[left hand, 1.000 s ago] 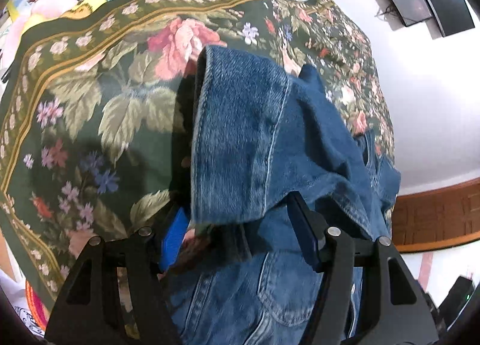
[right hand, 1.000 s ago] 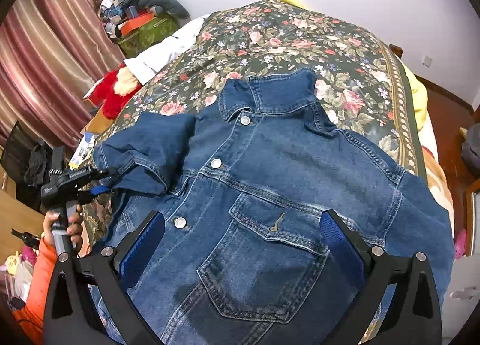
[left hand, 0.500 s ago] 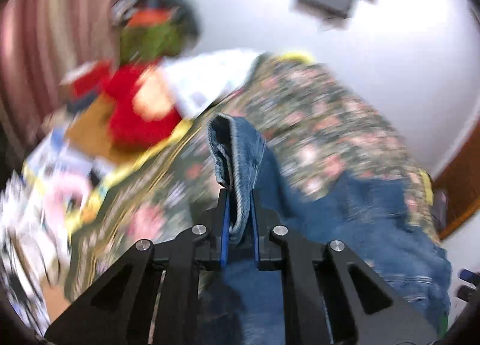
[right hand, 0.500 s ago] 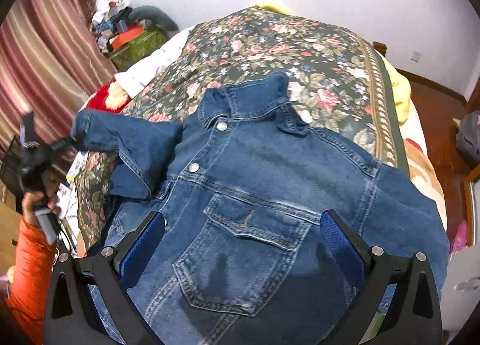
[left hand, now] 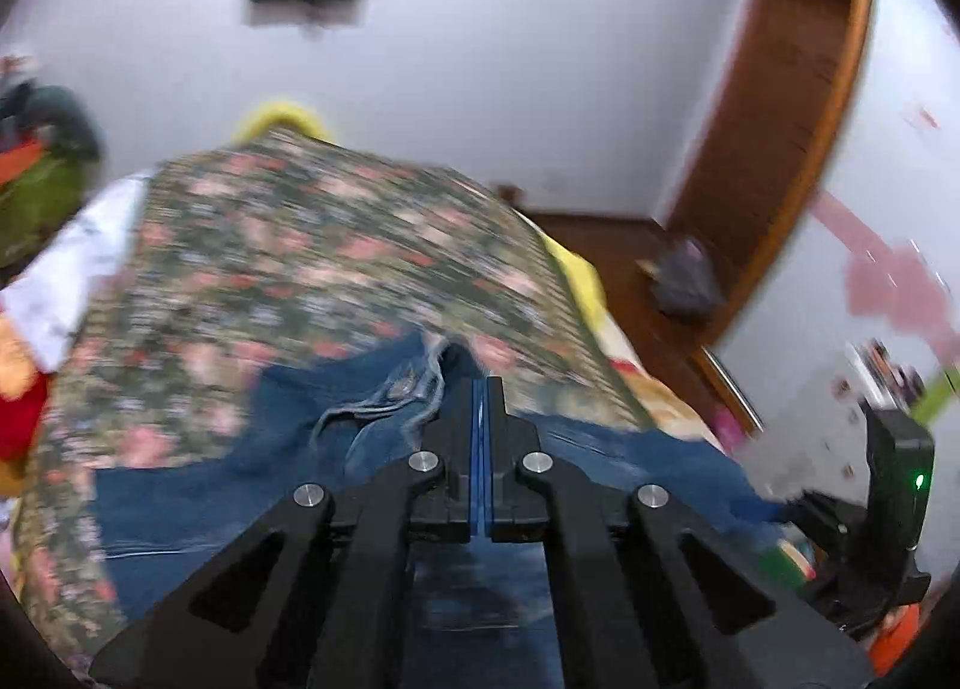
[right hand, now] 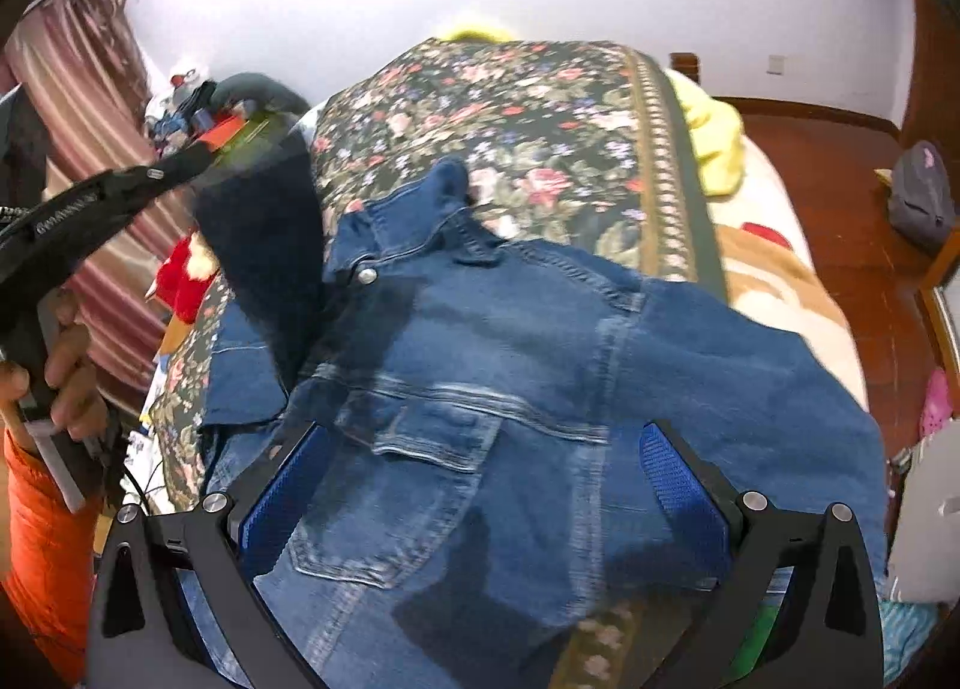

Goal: Fold large clothes

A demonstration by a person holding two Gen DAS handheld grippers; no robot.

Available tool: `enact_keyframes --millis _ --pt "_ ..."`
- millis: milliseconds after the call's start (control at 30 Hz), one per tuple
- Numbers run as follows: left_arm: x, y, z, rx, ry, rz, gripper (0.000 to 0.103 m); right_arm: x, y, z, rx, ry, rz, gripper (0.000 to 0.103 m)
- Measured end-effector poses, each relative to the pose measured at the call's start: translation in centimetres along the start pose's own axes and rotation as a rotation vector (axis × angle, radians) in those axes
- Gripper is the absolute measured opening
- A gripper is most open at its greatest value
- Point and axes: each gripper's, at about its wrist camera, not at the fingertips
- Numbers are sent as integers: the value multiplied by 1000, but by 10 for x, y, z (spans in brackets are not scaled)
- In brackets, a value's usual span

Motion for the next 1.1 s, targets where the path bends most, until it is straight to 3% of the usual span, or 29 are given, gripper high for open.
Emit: enact_keyframes --millis 167,300,433,500,600,700,833,933,1100 --pt "-38 -57 23 -144 112 65 0 7 -17 2 -29 -2 19 103" --pt "-37 -50 31 -161 119 40 2 4 -23 2 -39 3 19 103" --pt "-12 12 28 -98 103 -44 19 -10 -23 -8 -56 17 -23 103" --pt "-7 42 31 -56 111 -95 35 -22 -20 -15 -74 31 -53 103" --pt "-3 99 44 11 138 -202 39 -45 -13 -31 -104 47 -103 103" --pt "-7 161 69 87 213 -296 42 -69 -6 -45 -124 78 -120 102" --pt "-14 214 106 175 292 -328 44 -109 -1 -67 -139 141 -119 92" --pt "-25 236 134 213 353 -345 44 -140 -1 -78 -163 211 -124 78" --pt "-36 245 164 233 386 -301 47 -186 -4 -88 -175 275 -75 66"
Point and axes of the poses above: each gripper's, at about its wrist camera, not at the fingertips, and x roughly against the way its jaws point, y to its left, z to its underside, and after that the axes turned 4 degrees about -z, right-handed
